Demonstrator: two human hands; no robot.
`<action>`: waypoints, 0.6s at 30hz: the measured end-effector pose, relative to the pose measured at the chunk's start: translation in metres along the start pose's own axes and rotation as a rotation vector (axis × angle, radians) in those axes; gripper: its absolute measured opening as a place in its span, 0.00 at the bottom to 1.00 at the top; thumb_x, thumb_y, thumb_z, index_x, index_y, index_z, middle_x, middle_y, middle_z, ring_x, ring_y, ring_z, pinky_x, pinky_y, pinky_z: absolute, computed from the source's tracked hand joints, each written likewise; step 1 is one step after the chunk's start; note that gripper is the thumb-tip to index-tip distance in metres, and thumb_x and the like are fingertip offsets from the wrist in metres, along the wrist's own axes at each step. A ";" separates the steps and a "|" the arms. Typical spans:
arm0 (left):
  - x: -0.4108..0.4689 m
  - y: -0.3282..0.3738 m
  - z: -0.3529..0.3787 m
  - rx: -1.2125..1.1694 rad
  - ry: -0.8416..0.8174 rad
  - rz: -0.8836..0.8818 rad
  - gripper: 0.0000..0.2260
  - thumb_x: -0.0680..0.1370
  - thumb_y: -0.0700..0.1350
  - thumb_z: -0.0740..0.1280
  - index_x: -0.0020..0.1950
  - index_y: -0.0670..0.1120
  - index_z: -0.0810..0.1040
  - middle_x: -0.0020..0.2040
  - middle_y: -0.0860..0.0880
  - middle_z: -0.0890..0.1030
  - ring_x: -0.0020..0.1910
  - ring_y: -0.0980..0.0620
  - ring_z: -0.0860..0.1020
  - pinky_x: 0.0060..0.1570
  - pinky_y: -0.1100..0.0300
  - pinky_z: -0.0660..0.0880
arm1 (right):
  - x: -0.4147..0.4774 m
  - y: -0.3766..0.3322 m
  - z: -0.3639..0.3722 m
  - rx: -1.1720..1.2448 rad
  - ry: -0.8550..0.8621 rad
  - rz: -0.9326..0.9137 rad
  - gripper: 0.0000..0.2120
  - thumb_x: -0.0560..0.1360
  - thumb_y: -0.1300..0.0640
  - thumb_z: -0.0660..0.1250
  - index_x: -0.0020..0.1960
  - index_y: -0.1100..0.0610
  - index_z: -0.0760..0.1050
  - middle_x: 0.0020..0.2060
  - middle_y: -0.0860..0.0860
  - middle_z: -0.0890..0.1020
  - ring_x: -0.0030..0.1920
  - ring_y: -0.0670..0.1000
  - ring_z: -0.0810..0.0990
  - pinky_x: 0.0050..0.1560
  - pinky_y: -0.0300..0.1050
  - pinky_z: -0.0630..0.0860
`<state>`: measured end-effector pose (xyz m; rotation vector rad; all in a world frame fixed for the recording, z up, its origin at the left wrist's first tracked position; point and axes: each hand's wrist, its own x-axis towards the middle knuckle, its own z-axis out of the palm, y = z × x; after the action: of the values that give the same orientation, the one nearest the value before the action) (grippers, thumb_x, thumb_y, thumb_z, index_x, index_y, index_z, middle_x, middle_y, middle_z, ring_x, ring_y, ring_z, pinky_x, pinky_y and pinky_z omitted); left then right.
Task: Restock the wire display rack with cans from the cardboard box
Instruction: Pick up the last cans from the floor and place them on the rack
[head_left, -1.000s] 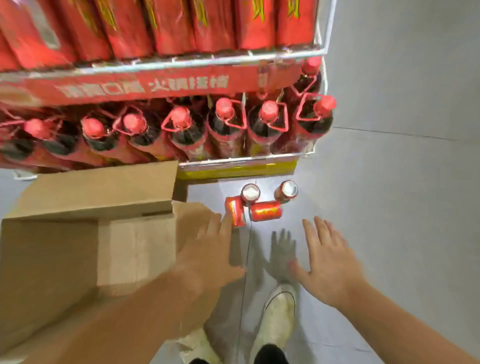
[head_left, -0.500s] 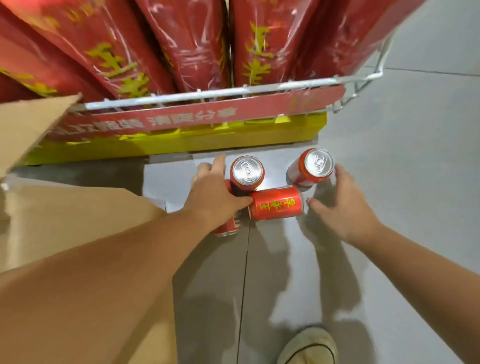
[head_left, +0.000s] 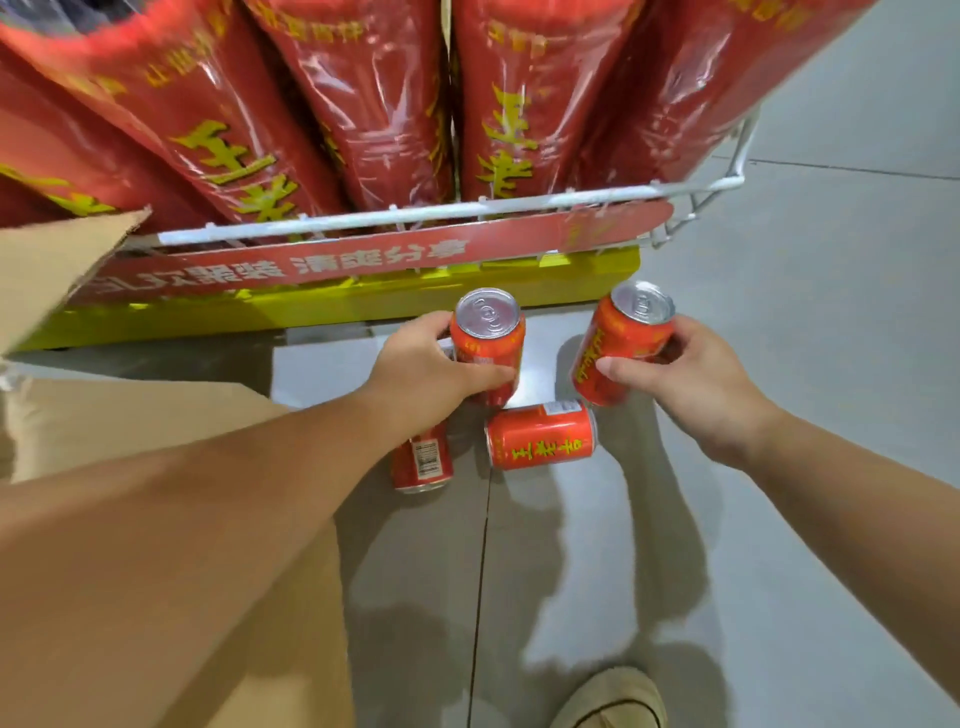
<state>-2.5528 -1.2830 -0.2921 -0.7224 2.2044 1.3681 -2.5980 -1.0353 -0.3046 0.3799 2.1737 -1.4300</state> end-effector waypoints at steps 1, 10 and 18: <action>-0.007 0.008 -0.004 -0.037 -0.016 -0.008 0.23 0.66 0.52 0.82 0.59 0.56 0.80 0.52 0.57 0.83 0.50 0.57 0.81 0.53 0.57 0.78 | -0.008 -0.009 -0.003 0.011 0.000 -0.001 0.19 0.68 0.62 0.79 0.57 0.55 0.79 0.50 0.52 0.85 0.48 0.46 0.84 0.45 0.35 0.79; -0.132 0.097 -0.067 -0.386 -0.149 -0.078 0.21 0.67 0.43 0.81 0.58 0.50 0.82 0.49 0.51 0.87 0.51 0.50 0.85 0.58 0.48 0.80 | -0.129 -0.127 -0.031 0.222 0.013 0.040 0.06 0.74 0.62 0.73 0.49 0.55 0.80 0.43 0.53 0.84 0.38 0.46 0.83 0.36 0.38 0.78; -0.282 0.221 -0.181 -0.638 -0.265 -0.106 0.17 0.70 0.46 0.75 0.58 0.49 0.80 0.51 0.47 0.87 0.43 0.51 0.86 0.36 0.60 0.80 | -0.276 -0.305 -0.077 0.584 -0.144 0.097 0.14 0.65 0.61 0.67 0.51 0.57 0.75 0.31 0.49 0.84 0.31 0.46 0.83 0.30 0.40 0.79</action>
<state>-2.4958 -1.3090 0.1040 -0.7932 1.4995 1.9998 -2.5376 -1.0776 0.1076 0.5540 1.5712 -1.9526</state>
